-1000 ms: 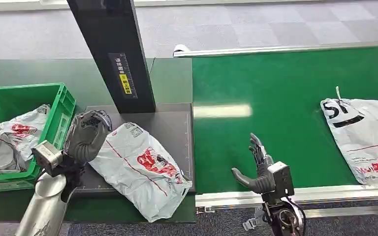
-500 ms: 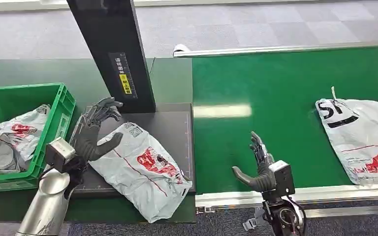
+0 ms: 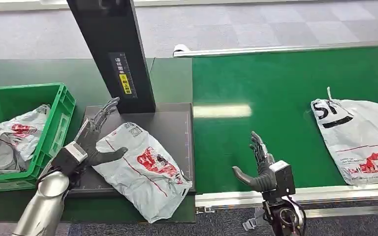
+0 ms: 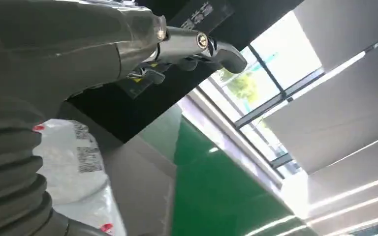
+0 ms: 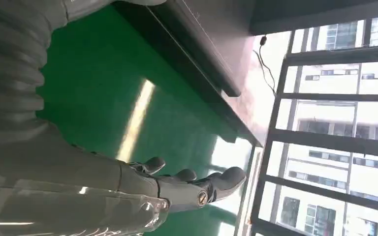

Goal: Moved the parcel from conveyor to table for the left to box.

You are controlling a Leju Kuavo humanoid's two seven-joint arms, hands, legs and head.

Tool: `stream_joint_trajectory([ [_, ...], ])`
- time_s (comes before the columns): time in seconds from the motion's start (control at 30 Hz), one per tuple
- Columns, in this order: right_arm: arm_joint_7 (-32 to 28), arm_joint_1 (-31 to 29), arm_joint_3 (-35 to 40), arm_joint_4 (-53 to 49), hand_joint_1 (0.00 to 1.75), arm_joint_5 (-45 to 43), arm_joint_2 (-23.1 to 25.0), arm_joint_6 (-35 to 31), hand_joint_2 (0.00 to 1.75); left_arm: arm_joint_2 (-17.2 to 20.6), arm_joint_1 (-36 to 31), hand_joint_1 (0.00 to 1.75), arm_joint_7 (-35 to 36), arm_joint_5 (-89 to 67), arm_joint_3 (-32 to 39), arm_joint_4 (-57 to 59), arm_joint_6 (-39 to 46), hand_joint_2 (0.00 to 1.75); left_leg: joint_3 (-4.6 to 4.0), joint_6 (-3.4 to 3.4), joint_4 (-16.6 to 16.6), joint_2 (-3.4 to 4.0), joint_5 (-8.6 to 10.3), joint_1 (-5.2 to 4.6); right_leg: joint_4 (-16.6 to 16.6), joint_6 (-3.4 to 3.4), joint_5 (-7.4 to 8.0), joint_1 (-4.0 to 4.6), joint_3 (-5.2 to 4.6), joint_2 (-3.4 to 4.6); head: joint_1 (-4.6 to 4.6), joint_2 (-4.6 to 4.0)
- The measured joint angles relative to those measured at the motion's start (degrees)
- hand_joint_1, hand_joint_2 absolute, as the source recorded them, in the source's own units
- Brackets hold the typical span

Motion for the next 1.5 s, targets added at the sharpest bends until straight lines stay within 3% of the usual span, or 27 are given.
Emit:
stream_joint_trajectory([
  [0.57, 0.7, -0.3, 0.0, 0.0, 0.0, 0.1, -0.3, 0.1, 1.75, 5.2, 0.8, 0.0, 2.7, -6.3, -3.1, 7.1, -5.7, 1.75, -0.01, 0.0, 0.0, 0.0, 0.0, 0.0, 0.0, 0.0, 0.0, 0.0, -0.02, 0.0, 0.0, 0.0],
  [1.23, 1.0, -0.3, 0.0, 0.0, 0.0, -1.4, -0.6, -0.2, 1.75, 5.5, 0.1, 0.0, 2.8, -6.3, -8.9, 15.9, -6.4, 1.75, 0.0, 0.0, 0.0, 0.0, 0.0, 0.0, 0.0, 0.0, 0.0, 0.0, 0.0, 0.0, 0.02, 0.0],
  [1.27, 1.0, -0.3, 0.0, 0.0, 0.0, -1.4, -0.6, -0.2, 1.75, 5.5, -0.4, 0.19, 2.5, -6.3, -9.4, 16.6, -6.4, 1.75, 0.0, 0.0, 0.0, -0.01, 0.0, 0.0, 0.0, 0.0, 0.0, 0.0, 0.01, 0.0, 0.02, 0.0],
  [1.3, 1.0, -0.3, 0.0, 0.0, 0.0, -1.4, -0.6, -0.3, 1.75, 5.5, -0.7, 1.69, 2.4, -6.2, -9.7, 17.2, -6.5, 1.75, 0.0, 0.0, 0.0, -0.01, 0.0, 0.0, 0.0, 0.0, 0.0, 0.0, 0.01, -0.01, 0.0, 0.0],
  [1.5, 1.0, -0.2, 0.0, 0.0, 0.0, -1.4, -0.6, -0.8, 1.75, 5.4, -2.1, 1.75, 1.0, -5.2, -11.5, 19.9, -5.9, 1.75, 0.04, 0.0, 0.0, -0.01, 0.0, 0.0, 0.0, 0.0, 0.0, 0.0, 0.04, 0.0, 0.0, 0.0],
])
